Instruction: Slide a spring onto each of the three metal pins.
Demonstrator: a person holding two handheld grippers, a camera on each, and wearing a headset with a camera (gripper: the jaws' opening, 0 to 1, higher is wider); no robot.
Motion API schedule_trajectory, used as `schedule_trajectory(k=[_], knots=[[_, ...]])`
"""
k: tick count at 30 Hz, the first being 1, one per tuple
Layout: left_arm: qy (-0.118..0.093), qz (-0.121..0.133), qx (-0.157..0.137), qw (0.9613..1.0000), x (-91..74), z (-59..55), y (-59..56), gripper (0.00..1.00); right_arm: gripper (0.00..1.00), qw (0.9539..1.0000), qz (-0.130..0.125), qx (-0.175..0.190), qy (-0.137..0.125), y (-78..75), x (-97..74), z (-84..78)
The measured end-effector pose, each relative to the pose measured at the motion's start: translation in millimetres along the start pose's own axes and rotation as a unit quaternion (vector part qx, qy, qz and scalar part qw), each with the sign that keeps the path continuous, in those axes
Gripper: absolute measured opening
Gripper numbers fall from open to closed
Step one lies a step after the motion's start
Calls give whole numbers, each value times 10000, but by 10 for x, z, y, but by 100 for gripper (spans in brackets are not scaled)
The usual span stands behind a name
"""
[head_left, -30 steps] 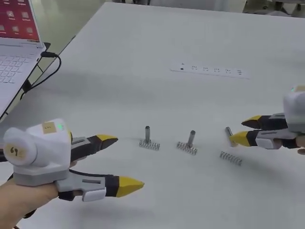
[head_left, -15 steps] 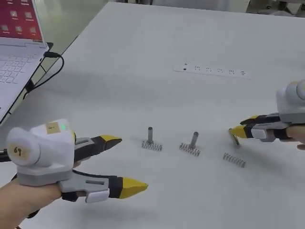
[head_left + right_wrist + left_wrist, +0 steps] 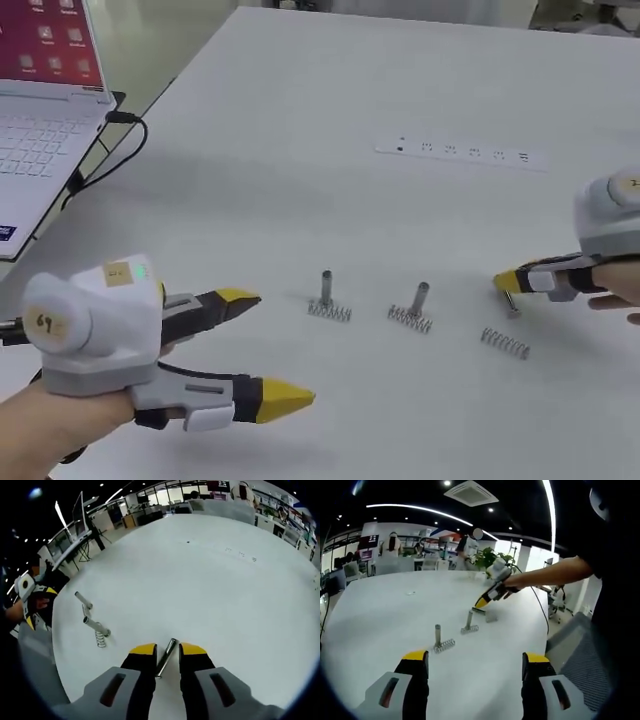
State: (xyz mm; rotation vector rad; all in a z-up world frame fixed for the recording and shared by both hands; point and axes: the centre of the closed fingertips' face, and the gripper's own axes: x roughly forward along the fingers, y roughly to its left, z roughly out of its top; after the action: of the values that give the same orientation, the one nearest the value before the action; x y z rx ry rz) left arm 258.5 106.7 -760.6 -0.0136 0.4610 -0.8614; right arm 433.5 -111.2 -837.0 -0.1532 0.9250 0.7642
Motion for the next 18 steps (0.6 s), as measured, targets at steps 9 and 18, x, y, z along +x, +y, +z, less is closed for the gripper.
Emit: schedule_trajectory(k=[9,18], knots=[[7,-21,-36,10000,23,-24,-11,72,13,9995,-76,318,-19,-20,65,32],[-50,34,-68,10000,-17,-20,28,72,10,9989,-169,409,181,-21,89,-43]])
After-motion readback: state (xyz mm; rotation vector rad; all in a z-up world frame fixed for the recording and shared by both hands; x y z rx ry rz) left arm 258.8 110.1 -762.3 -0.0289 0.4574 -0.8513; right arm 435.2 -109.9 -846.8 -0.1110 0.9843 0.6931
